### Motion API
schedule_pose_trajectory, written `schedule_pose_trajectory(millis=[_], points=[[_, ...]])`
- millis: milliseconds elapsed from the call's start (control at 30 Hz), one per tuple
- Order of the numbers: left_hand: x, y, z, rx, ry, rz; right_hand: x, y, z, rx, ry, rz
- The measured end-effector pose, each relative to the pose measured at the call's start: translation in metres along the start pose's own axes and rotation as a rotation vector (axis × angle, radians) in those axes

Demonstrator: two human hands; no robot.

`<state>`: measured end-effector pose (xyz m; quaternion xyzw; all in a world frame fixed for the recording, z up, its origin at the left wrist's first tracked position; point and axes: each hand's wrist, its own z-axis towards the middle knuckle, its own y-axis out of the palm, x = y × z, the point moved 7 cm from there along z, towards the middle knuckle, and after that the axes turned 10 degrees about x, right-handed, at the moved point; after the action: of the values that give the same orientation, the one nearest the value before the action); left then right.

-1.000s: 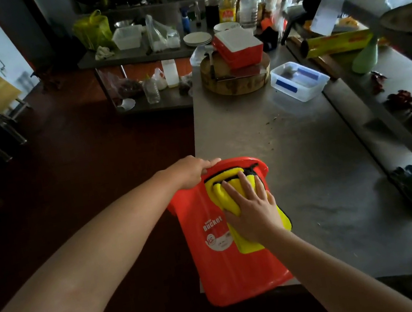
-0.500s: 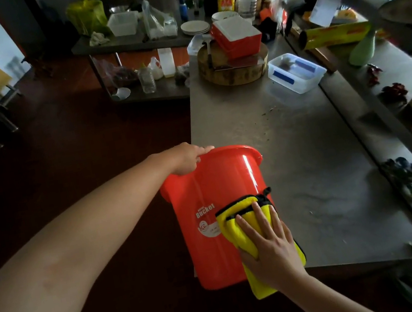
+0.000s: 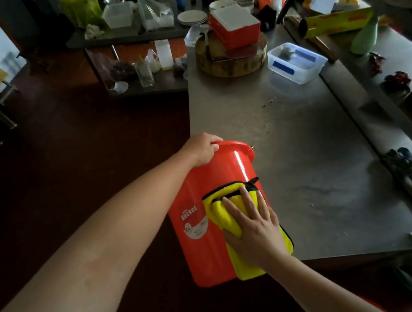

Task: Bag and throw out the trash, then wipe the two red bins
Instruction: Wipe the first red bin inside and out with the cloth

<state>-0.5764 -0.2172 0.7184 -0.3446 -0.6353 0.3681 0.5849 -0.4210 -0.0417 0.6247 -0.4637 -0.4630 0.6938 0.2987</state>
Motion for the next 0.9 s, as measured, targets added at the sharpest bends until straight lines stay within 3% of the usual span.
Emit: schedule_pose_trajectory(millis=[400,900], points=[[-0.054,-0.014,-0.015,0.012,-0.070,-0.237,-0.020,-0.003,0.112,-0.083,0.101,0.119],[-0.058,-0.014,-0.027,0.052,-0.077,-0.200,-0.005,0.007,-0.028,0.059,-0.030,0.053]])
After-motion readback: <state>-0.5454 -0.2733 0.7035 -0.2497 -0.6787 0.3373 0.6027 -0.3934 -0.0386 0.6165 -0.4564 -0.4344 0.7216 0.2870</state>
